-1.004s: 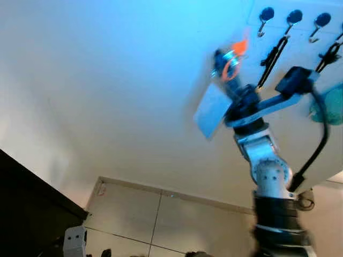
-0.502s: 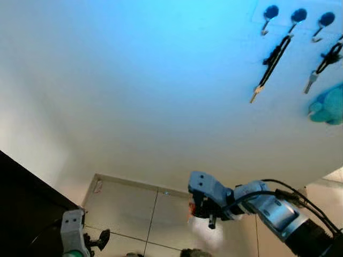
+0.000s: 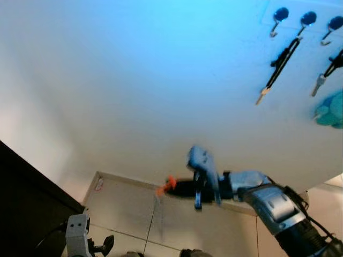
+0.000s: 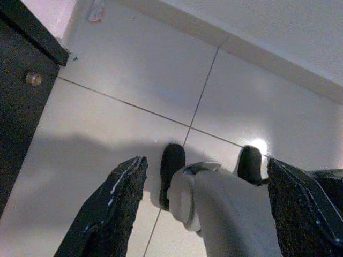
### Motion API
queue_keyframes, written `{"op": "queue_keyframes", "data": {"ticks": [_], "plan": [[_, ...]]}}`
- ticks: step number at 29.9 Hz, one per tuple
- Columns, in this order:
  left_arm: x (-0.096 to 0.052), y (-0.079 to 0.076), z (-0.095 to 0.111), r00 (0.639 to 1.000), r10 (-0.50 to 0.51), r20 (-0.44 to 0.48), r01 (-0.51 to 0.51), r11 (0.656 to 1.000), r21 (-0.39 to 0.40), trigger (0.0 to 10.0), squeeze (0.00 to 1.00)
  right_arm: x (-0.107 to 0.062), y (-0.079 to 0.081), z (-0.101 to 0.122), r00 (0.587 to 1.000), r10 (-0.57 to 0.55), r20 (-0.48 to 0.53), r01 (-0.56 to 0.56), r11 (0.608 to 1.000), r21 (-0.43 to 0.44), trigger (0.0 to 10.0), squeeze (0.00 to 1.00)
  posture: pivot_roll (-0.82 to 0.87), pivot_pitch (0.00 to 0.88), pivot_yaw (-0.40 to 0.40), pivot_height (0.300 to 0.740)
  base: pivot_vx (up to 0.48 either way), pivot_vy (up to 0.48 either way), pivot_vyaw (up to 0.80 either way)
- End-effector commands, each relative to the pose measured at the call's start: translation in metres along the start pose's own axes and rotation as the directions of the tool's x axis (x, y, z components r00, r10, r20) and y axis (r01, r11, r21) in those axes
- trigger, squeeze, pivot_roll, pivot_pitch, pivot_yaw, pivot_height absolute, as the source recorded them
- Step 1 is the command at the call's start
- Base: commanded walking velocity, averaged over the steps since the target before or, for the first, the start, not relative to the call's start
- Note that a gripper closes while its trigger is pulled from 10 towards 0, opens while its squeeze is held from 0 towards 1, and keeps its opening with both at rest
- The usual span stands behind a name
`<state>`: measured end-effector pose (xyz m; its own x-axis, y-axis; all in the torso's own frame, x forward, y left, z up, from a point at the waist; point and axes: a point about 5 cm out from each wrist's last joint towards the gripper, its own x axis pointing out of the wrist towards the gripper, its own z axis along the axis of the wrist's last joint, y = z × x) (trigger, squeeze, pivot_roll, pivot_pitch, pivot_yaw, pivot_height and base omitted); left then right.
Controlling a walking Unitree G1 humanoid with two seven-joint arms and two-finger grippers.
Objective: Hang keys on a hook
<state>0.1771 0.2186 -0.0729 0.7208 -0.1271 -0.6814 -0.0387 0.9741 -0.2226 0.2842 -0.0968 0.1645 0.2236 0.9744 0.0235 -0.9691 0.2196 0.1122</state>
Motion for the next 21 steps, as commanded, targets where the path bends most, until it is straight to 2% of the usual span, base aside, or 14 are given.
{"op": "queue_keyframes", "data": {"ticks": [1,2,3,4,5,7,8,9,12,15,16,17,20,21], "plan": [[-0.004,0.002,-0.009,0.999,0.000,-0.032,-0.001,1.000,-0.006,10.0,0.00,-0.003,0.003,0.028,0.979,0.017,0.201,-0.013,1.000,-0.022,0.0,0.00,-0.01,0.111,0.053,0.740,0.000,0.000,0.00],[-0.003,0.002,-0.009,0.999,0.000,-0.032,0.000,1.000,-0.005,10.0,0.00,-0.003,0.002,0.039,0.956,0.008,0.292,-0.003,1.000,-0.017,0.0,0.00,-0.01,0.113,0.057,0.740,0.000,0.000,0.00],[-0.003,0.002,-0.009,0.999,0.000,-0.032,0.000,1.000,-0.005,10.0,0.00,-0.003,0.002,0.039,0.956,0.008,0.292,-0.003,1.000,-0.017,0.0,0.00,-0.01,0.113,0.057,0.740,0.000,0.000,0.00],[-0.003,0.002,-0.008,0.999,-0.002,-0.032,0.002,1.000,-0.001,10.0,0.00,-0.005,0.001,0.053,0.913,0.003,0.408,0.000,1.000,-0.008,0.0,0.00,-0.01,0.112,0.060,0.740,0.000,0.000,0.00],[-0.003,0.002,-0.008,0.999,-0.002,-0.032,0.002,1.000,-0.001,10.0,0.00,-0.005,0.001,0.053,0.913,0.003,0.408,0.000,1.000,-0.008,0.0,0.00,-0.01,0.112,0.060,0.740,0.000,0.000,0.00],[-0.003,0.002,-0.008,0.999,-0.003,-0.033,0.003,1.000,0.003,10.0,0.00,-0.007,0.001,0.059,0.888,0.005,0.460,-0.004,1.000,-0.005,0.0,0.00,-0.01,0.112,0.060,0.740,0.000,0.000,0.00],[-0.003,0.002,-0.008,0.999,-0.003,-0.033,0.003,1.000,0.004,10.0,0.00,-0.008,0.002,0.063,0.862,0.014,0.507,-0.019,1.000,0.005,0.0,0.00,-0.01,0.112,0.064,0.740,0.000,0.000,0.00],[-0.003,0.002,-0.008,0.999,-0.003,-0.033,0.003,1.000,0.004,10.0,0.00,-0.008,0.002,0.063,0.862,0.014,0.507,-0.019,1.000,0.005,0.0,0.00,-0.01,0.112,0.064,0.740,0.000,0.000,0.00],[-0.003,0.002,-0.007,0.999,-0.006,-0.035,0.006,1.000,0.008,10.0,0.00,-0.012,0.005,0.072,0.803,0.028,0.595,-0.045,0.999,0.013,0.0,0.00,-0.01,0.113,0.068,0.740,0.000,0.000,0.00],[-0.003,0.002,-0.007,0.999,-0.007,-0.038,0.008,1.000,0.011,10.0,0.00,-0.014,0.007,0.074,0.786,0.033,0.617,-0.049,0.999,0.009,0.0,0.00,-0.02,0.110,0.072,0.740,0.000,0.000,0.00],[-0.002,0.002,-0.006,0.999,-0.008,-0.041,0.009,1.000,0.014,10.0,0.00,-0.016,0.008,0.077,0.765,0.034,0.644,-0.054,0.998,0.011,0.0,0.00,-0.02,0.109,0.074,0.740,0.000,0.000,0.00],[-0.002,0.002,-0.006,0.999,-0.008,-0.041,0.009,1.000,0.014,10.0,0.00,-0.016,0.008,0.077,0.765,0.034,0.644,-0.054,0.998,0.011,0.0,0.00,-0.02,0.109,0.074,0.740,0.000,0.000,0.00],[-0.002,0.002,-0.006,0.999,-0.010,-0.044,0.011,1.000,0.019,10.0,0.00,-0.020,0.010,0.083,0.721,0.035,0.692,-0.066,0.998,0.017,0.0,0.00,-0.02,0.109,0.074,0.740,0.000,0.000,0.00],[-0.002,0.002,-0.006,0.999,-0.010,-0.044,0.011,1.000,0.019,10.0,0.00,-0.020,0.010,0.083,0.721,0.035,0.692,-0.066,0.998,0.017,0.0,0.00,-0.02,0.109,0.074,0.740,0.000,0.000,0.00]]}}
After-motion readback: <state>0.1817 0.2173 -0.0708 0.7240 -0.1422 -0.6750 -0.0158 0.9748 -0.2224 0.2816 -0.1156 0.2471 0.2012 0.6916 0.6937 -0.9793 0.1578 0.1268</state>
